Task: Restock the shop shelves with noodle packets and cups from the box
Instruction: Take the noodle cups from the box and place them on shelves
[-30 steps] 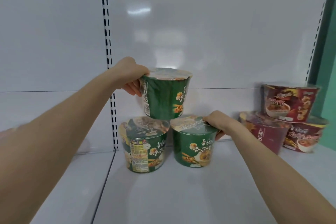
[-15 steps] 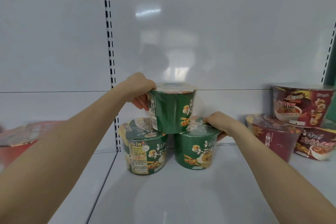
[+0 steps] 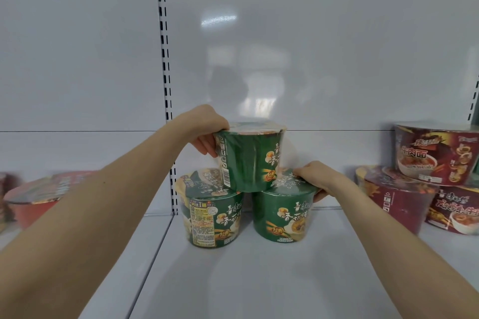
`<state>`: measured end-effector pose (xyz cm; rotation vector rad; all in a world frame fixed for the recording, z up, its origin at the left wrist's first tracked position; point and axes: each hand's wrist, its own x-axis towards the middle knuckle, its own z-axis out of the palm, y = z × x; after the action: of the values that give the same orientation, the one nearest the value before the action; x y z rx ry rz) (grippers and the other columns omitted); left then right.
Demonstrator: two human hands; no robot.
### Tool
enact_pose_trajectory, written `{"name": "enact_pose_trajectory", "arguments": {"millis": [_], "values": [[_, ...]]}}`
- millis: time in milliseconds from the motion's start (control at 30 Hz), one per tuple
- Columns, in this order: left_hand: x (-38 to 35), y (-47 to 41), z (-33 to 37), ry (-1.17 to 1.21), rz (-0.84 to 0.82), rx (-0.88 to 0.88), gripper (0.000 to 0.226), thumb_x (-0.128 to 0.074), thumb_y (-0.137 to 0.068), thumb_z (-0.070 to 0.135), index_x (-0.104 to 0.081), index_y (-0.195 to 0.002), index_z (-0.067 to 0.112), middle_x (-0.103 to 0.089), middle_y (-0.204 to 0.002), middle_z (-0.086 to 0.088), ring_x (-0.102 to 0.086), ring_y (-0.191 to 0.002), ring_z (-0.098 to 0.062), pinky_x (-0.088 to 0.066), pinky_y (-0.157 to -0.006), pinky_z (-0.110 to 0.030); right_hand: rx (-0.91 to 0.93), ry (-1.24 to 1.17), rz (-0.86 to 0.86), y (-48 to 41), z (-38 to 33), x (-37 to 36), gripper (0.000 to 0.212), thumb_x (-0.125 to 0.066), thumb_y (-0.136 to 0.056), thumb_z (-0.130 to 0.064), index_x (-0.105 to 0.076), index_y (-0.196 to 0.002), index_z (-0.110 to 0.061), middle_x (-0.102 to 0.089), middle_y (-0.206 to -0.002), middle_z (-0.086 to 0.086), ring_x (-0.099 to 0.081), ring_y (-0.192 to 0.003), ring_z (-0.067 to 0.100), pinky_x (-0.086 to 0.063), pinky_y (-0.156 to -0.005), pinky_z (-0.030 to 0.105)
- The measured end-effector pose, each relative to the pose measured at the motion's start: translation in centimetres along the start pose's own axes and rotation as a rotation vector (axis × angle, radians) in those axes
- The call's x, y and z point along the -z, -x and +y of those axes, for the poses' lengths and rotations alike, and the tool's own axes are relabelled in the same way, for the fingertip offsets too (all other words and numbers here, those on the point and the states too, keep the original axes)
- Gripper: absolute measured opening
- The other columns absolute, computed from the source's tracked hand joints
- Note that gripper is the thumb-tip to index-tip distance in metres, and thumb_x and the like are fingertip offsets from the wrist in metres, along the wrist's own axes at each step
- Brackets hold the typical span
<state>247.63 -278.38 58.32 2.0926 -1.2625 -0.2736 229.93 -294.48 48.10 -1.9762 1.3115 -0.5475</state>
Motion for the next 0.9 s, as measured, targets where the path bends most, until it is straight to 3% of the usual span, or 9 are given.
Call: {"name": "enact_pose_trajectory", "arguments": {"millis": [67, 233, 333, 400, 500, 600, 733, 900], "values": [[-0.1, 0.0, 0.0, -0.008, 0.008, -0.002, 0.024, -0.047, -0.088, 0.014, -0.059, -0.075, -0.003, -0.070, -0.070, -0.018, -0.067, -0.050, -0.018, -0.056, -0.055, -0.027, 0.009, 0.008, 0.018, 0.1, 0.0, 0.1, 0.029, -0.047, -0.091, -0.027, -0.059, -0.095, -0.001, -0.065, -0.088, 0.019, -0.062, -0.064, 0.028, -0.054, -0.054, 0.029], [-0.4, 0.1, -0.3, 0.038, 0.069, 0.016, 0.024, -0.049, -0.086, 0.017, -0.058, -0.074, -0.002, -0.069, -0.064, -0.016, -0.066, -0.048, -0.019, -0.055, -0.051, -0.024, 0.018, -0.024, 0.053, 0.4, 0.1, 0.1, 0.037, -0.053, -0.088, -0.034, -0.058, -0.097, 0.001, -0.064, -0.092, 0.020, -0.061, -0.068, 0.029, -0.052, -0.054, 0.028], [-0.5, 0.2, -0.8, 0.130, 0.158, -0.014, 0.038, -0.041, -0.093, 0.030, -0.054, -0.078, -0.002, -0.067, -0.064, -0.016, -0.065, -0.053, -0.022, -0.055, -0.054, -0.026, 0.052, -0.100, 0.118, 0.7, 0.0, 0.5, 0.049, -0.049, -0.090, -0.042, -0.057, -0.100, 0.006, -0.062, -0.096, 0.023, -0.060, -0.069, 0.033, -0.053, -0.059, 0.034], [-0.4, 0.5, -1.2, 0.169, 0.251, -0.049, 0.047, -0.034, -0.095, 0.038, -0.054, -0.086, -0.003, -0.067, -0.067, -0.015, -0.066, -0.058, -0.024, -0.055, -0.060, -0.030, 0.110, -0.117, 0.175, 1.3, -0.2, 1.0, 0.043, -0.047, -0.092, -0.037, -0.058, -0.095, 0.005, -0.059, -0.090, 0.021, -0.056, -0.069, 0.031, -0.050, -0.058, 0.033], [-0.3, 1.9, -2.1, -0.066, 0.516, -0.144, 0.057, -0.031, -0.096, 0.041, -0.062, -0.083, -0.005, -0.070, -0.074, -0.016, -0.068, -0.070, -0.030, -0.053, -0.073, -0.035, 0.213, 0.025, 0.259, 2.7, -0.1, 1.8, 0.034, -0.049, -0.091, -0.029, -0.061, -0.092, 0.003, -0.059, -0.086, 0.015, -0.056, -0.079, 0.029, -0.046, -0.065, 0.033], [-1.2, 4.8, -2.9, -0.316, 0.696, -0.263, 0.056, -0.033, -0.097, 0.040, -0.064, -0.076, -0.002, -0.067, -0.073, -0.017, -0.062, -0.069, -0.034, -0.045, -0.064, -0.032, 0.279, 0.221, 0.357, 5.0, 0.6, 2.4, 0.029, -0.051, -0.090, -0.027, -0.062, -0.096, -0.001, -0.065, -0.100, 0.015, -0.058, -0.093, 0.031, -0.046, -0.080, 0.035], [-2.9, 9.5, -4.6, -0.484, 0.647, -0.331, 0.051, -0.034, -0.096, 0.043, -0.064, -0.079, 0.007, -0.064, -0.071, -0.010, -0.058, -0.068, -0.031, -0.039, -0.058, -0.028, 0.349, 0.338, 0.395, 9.0, 0.8, 2.2, 0.025, -0.049, -0.090, -0.031, -0.062, -0.101, -0.012, -0.064, -0.108, 0.011, -0.057, -0.099, 0.030, -0.047, -0.083, 0.035], [-2.9, 16.5, -7.8, -0.478, 0.531, -0.355, 0.042, -0.036, -0.095, 0.044, -0.060, -0.078, 0.015, -0.065, -0.074, -0.004, -0.056, -0.068, -0.023, -0.038, -0.059, -0.027, 0.517, 0.317, 0.362, 14.8, -1.7, -0.7, 0.027, -0.048, -0.092, -0.032, -0.062, -0.104, -0.011, -0.063, -0.104, 0.006, -0.058, -0.096, 0.024, -0.045, -0.079, 0.032]]}}
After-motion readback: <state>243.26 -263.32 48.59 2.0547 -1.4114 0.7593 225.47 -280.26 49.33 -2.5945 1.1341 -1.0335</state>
